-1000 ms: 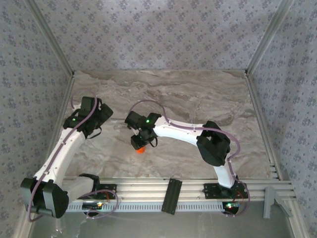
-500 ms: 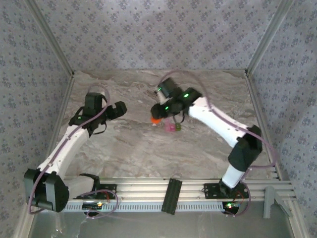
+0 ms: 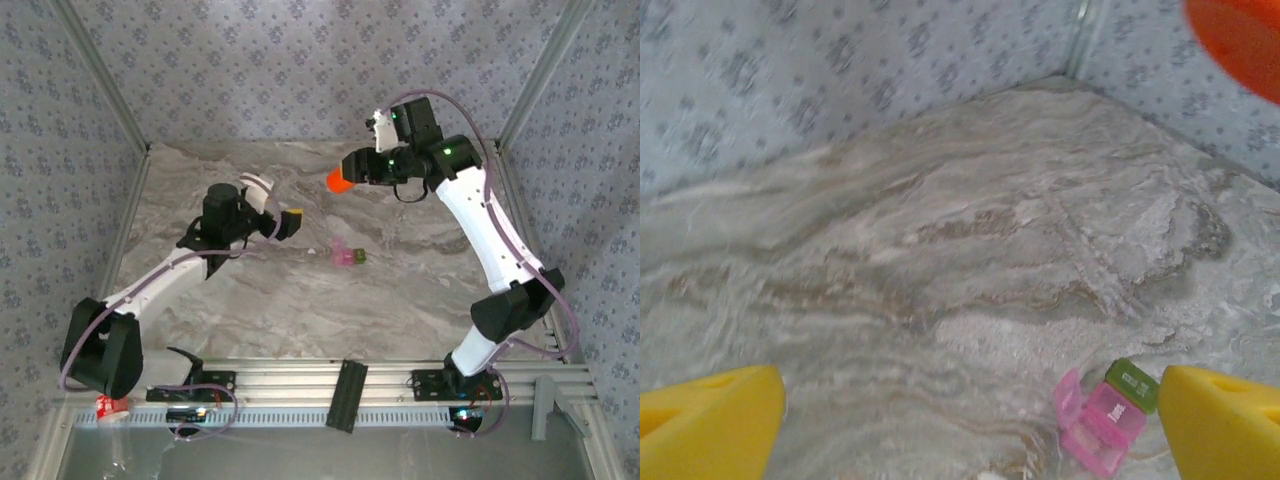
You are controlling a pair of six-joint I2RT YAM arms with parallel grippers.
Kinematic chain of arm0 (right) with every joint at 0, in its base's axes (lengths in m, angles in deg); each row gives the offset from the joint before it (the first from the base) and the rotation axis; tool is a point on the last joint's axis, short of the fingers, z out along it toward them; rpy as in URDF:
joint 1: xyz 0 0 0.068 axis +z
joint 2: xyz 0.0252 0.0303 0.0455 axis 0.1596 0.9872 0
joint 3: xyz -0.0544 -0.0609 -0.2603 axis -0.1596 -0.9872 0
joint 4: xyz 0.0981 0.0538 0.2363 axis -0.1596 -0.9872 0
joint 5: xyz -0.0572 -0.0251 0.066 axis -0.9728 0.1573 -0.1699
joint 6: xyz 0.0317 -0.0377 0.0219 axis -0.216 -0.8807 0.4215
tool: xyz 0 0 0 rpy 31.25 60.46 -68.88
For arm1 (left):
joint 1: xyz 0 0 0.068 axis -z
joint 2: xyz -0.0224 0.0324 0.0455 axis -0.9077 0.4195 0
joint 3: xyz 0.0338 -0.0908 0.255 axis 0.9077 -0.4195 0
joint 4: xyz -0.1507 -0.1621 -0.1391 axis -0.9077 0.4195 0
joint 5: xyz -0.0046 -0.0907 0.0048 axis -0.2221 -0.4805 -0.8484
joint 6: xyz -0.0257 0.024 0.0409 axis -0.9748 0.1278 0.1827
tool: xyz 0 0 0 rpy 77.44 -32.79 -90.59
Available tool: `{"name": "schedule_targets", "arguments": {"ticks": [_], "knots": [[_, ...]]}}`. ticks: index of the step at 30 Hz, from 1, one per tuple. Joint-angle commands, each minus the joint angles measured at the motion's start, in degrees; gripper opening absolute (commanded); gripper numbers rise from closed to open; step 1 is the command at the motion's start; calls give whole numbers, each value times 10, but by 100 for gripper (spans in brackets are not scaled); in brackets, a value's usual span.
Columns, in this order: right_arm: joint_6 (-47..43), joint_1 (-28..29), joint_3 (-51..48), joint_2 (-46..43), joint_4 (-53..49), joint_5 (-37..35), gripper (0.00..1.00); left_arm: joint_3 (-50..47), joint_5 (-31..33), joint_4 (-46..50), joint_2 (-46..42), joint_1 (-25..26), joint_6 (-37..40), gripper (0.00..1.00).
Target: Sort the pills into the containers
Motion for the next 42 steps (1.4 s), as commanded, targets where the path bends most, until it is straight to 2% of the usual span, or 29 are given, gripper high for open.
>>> {"name": "schedule_targets", "arguments": {"ticks": [1, 5, 10, 18, 26, 37, 42], "knots": [[-18, 1, 38, 29, -35, 49, 31, 9, -63, -87, 15, 18, 88, 94], [-19, 5, 51, 51, -34, 68, 31, 13, -103, -121, 29, 27, 90, 93], [-20, 18, 63, 72, -34, 88, 31, 12, -122, -164, 30, 30, 74, 91], [-31, 49, 92, 106, -57, 92, 30, 24, -159, -149, 36, 30, 91, 89], [-40, 70, 81, 102, -69, 84, 30, 28, -158, -182, 58, 35, 74, 86], [-47, 77, 59, 97, -68, 78, 30, 53, -170, -166, 73, 52, 79, 73], [-47, 76, 57, 93, -71, 72, 30, 51, -165, -152, 73, 54, 77, 72]]}}
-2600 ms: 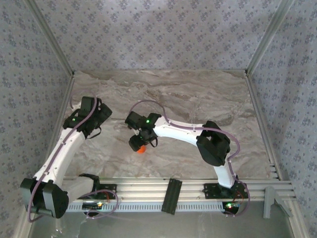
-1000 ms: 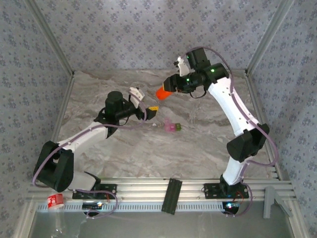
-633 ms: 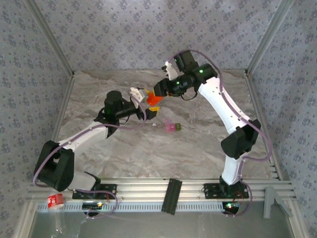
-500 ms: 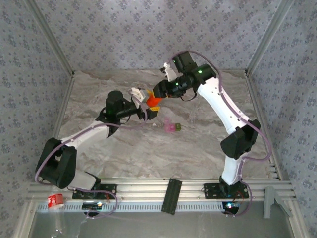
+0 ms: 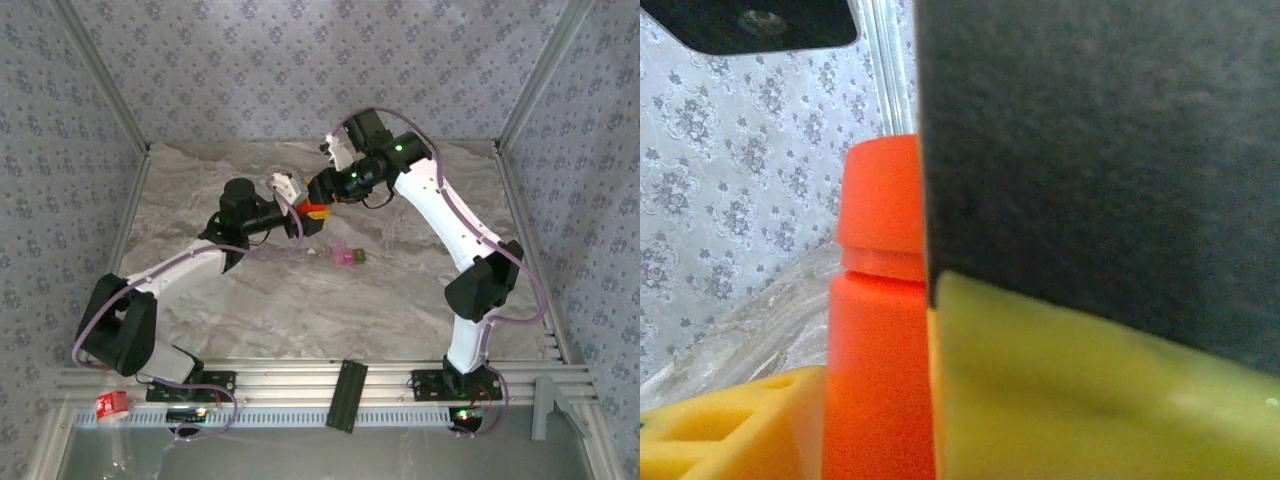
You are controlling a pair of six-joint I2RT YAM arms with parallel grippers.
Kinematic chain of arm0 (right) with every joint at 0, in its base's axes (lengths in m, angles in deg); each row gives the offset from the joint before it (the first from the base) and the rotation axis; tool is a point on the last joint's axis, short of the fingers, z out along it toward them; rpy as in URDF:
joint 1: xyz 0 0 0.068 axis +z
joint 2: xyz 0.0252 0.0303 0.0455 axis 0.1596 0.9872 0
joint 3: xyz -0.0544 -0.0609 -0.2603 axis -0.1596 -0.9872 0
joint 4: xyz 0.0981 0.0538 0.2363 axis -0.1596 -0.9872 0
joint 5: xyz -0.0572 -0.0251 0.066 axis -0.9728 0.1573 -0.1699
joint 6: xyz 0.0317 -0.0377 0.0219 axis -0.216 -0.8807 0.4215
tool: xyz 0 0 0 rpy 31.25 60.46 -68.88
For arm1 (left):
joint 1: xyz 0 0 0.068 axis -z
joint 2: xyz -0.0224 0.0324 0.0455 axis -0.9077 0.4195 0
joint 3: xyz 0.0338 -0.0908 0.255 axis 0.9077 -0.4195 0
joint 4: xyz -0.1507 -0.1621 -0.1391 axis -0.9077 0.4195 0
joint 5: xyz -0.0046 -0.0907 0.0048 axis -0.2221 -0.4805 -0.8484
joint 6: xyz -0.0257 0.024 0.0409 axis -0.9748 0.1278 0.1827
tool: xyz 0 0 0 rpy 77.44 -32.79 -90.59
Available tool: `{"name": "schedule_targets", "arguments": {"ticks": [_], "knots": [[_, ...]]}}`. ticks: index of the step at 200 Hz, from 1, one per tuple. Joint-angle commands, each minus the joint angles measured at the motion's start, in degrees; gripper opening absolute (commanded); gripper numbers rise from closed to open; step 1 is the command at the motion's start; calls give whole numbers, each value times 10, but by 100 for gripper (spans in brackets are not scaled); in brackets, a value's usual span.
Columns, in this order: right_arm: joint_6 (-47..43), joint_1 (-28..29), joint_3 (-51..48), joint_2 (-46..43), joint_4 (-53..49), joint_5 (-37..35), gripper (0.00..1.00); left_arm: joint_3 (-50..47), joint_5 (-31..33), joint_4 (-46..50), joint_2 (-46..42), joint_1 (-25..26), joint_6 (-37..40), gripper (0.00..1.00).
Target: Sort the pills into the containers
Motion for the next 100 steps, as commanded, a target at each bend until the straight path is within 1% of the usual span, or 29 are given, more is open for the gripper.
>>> {"name": "schedule_targets", "arguments": {"ticks": [1, 35, 100], "knots": [[-11, 0, 0, -15, -6, -1, 29, 13, -9, 0, 4, 5, 2, 72], [-9, 0, -2, -22, -5, -3, 29, 2, -2, -1, 6, 9, -1, 74], [-5, -3, -9, -33, -2, -14, 29, -12, 12, 6, 9, 11, -4, 73]]}}
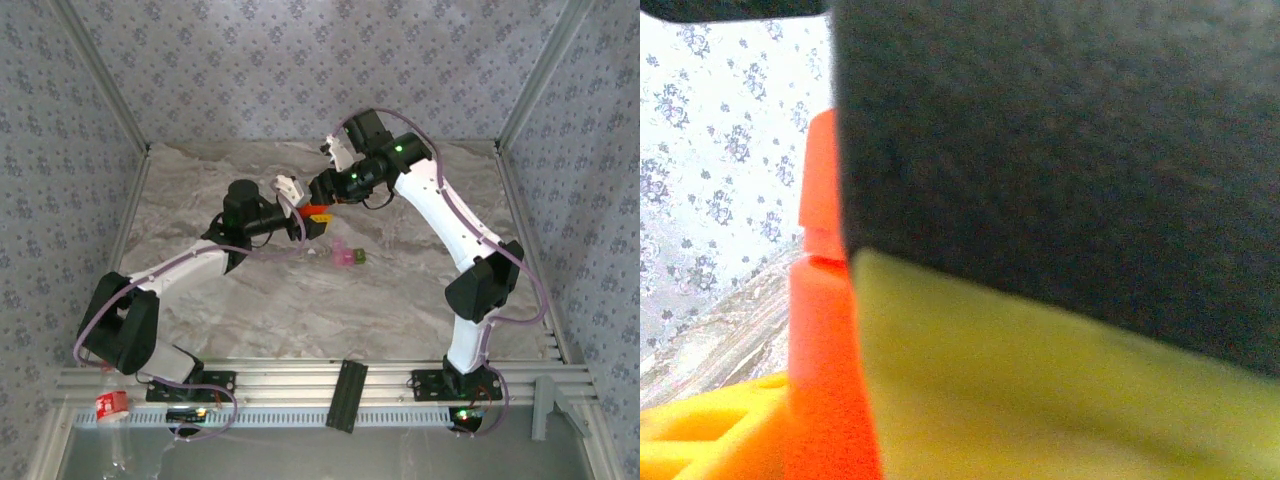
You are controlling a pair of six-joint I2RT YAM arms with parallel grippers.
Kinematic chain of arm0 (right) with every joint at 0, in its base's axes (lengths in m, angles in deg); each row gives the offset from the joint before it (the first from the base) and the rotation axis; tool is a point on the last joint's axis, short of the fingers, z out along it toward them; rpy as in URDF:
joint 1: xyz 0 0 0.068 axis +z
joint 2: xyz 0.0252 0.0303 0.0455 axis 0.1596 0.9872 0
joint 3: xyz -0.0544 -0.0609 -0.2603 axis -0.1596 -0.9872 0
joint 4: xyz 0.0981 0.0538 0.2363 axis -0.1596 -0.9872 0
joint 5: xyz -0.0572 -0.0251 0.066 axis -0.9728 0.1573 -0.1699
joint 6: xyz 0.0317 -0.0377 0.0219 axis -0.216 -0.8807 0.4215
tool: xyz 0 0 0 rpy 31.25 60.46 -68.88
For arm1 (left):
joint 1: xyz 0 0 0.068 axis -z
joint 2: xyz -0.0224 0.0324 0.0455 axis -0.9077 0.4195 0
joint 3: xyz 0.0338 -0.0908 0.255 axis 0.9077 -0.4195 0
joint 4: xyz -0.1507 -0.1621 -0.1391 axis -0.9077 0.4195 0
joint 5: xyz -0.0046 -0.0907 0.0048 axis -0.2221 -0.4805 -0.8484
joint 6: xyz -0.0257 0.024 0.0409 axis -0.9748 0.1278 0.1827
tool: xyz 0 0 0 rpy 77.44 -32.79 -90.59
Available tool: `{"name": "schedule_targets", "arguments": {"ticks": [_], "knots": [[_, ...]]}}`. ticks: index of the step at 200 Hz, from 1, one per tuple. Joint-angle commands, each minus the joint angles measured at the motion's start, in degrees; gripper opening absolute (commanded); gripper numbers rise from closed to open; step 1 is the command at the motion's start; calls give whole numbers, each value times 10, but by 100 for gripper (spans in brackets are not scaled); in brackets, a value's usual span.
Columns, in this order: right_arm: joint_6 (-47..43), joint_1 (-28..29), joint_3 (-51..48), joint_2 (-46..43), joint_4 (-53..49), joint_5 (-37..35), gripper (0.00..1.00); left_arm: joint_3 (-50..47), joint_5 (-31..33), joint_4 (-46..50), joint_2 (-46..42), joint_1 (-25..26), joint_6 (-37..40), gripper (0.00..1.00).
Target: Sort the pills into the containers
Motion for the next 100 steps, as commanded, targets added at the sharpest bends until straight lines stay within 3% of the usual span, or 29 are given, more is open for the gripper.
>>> {"name": "schedule_targets", "arguments": {"ticks": [1, 100], "knots": [[-5, -2, -4, -30, -2, -4, 29, -10, 10, 0, 3, 3, -4, 73], [5, -1, -21, -34, 15, -5, 29, -13, 14, -14, 6, 3, -24, 71]]}}
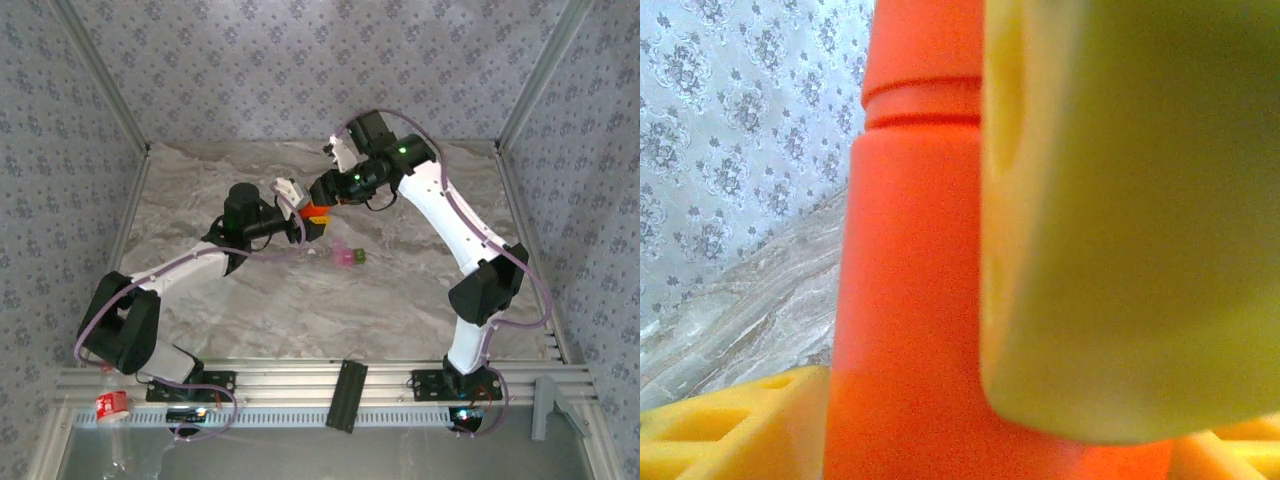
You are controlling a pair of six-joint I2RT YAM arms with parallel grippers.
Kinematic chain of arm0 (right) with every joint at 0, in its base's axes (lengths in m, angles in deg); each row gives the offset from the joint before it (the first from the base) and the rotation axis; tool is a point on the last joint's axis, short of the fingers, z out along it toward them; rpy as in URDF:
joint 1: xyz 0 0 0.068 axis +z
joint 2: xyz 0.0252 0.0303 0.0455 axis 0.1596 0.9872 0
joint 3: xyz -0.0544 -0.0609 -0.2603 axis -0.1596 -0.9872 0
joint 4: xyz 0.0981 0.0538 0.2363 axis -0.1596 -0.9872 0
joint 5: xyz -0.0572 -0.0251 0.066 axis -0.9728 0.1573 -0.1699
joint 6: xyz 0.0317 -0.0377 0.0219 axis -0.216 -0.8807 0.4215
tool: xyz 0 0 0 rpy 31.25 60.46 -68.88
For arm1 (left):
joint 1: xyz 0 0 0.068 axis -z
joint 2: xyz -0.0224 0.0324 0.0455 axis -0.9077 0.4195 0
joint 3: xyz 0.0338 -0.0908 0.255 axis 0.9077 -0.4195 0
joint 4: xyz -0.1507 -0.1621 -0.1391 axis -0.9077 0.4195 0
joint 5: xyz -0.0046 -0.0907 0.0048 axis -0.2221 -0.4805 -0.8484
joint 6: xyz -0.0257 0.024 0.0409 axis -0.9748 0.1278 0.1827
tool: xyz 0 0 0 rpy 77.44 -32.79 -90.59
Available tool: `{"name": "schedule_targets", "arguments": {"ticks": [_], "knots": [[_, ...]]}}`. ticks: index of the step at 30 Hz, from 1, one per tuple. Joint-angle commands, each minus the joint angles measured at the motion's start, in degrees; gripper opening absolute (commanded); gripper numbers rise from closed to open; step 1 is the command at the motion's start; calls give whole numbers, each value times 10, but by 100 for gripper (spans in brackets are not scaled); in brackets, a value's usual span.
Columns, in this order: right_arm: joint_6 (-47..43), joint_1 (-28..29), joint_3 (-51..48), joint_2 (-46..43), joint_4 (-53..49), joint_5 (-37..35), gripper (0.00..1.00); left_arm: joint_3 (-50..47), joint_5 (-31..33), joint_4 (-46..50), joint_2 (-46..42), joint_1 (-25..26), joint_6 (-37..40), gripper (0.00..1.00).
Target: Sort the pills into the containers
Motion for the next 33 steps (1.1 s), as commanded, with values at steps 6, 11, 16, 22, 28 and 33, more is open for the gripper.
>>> {"name": "schedule_targets", "arguments": {"ticks": [6, 11, 16, 22, 28, 33], "knots": [[6, 4, -7, -18, 16, 0, 29, 9, -15, -13, 11, 3, -16, 66], [6, 5, -8, -18, 16, 0, 29, 13, -19, -17, 18, 6, -22, 65], [6, 5, -13, -18, 18, 0, 29, 16, -17, -19, 22, 10, -21, 64], [6, 5, -18, -19, 19, 0, 29, 16, -15, -33, 23, 10, -30, 59], [5, 4, -24, -21, 21, 2, 29, 17, -17, -44, 21, 10, -43, 42], [5, 3, -28, -22, 21, 1, 29, 8, -18, -74, 13, 10, -61, 23]]}}
